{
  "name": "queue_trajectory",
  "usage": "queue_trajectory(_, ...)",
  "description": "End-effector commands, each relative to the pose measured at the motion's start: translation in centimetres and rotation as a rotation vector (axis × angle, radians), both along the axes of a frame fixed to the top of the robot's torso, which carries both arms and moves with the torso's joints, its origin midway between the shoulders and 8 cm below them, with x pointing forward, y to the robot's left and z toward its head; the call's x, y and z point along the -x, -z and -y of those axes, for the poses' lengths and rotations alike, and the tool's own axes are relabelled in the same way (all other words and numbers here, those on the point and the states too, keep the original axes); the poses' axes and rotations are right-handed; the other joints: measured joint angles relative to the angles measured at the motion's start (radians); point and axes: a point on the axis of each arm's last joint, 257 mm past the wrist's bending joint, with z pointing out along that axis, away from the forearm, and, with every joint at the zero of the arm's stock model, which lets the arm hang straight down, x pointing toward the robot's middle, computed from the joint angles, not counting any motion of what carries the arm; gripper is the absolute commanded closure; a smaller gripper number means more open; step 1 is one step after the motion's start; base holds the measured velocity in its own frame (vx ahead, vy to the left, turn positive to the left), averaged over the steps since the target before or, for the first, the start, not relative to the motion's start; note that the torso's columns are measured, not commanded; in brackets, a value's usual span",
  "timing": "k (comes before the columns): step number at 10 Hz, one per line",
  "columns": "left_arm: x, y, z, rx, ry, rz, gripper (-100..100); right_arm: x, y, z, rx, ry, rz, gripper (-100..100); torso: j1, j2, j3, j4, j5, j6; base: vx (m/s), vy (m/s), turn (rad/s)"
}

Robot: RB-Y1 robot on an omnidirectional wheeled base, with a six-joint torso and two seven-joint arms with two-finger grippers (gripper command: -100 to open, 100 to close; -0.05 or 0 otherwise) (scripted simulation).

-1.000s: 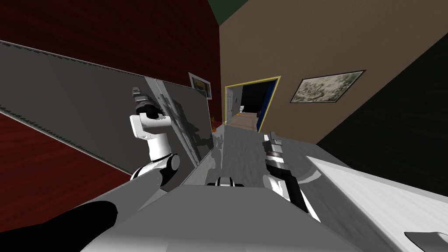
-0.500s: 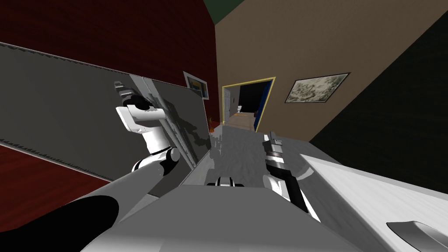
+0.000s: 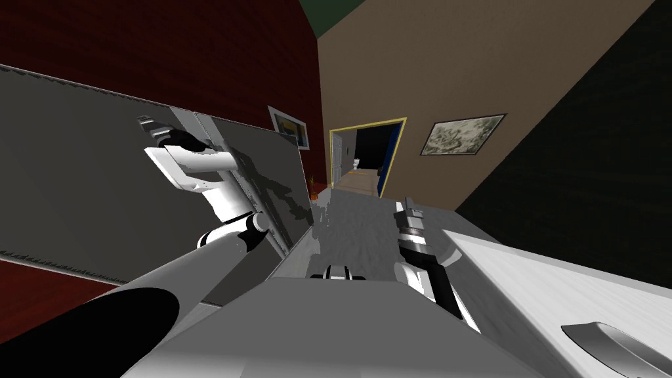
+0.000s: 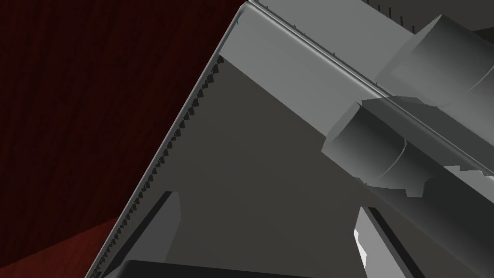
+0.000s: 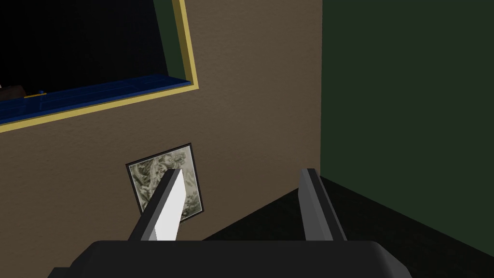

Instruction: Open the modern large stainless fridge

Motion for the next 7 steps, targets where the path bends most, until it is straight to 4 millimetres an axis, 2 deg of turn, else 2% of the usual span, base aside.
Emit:
queue_trajectory(1,1.1,-0.1,-1.8,0.087,-0.023,0.027,-100,0.0,0.0,0.0,0.000,0.000,0.000,0,0.001,-0.003,-0.003,-0.001,0.000,0.001,0.051,-0.052,-0.022)
queue_trajectory(4,3.1,0.6,-4.7,0.238,-0.055,0.067,-100,0.0,0.0,0.0,0.000,0.000,0.000,0,0.000,-0.010,-0.008,-0.004,-0.002,0.006,0.069,-0.058,-0.069)
queue_trajectory(7,4.1,1.8,-6.6,0.359,-0.066,0.090,-100,0.0,0.0,0.0,0.000,0.000,0.000,0,0.000,-0.018,-0.014,-0.008,-0.002,0.012,0.078,-0.043,-0.074)
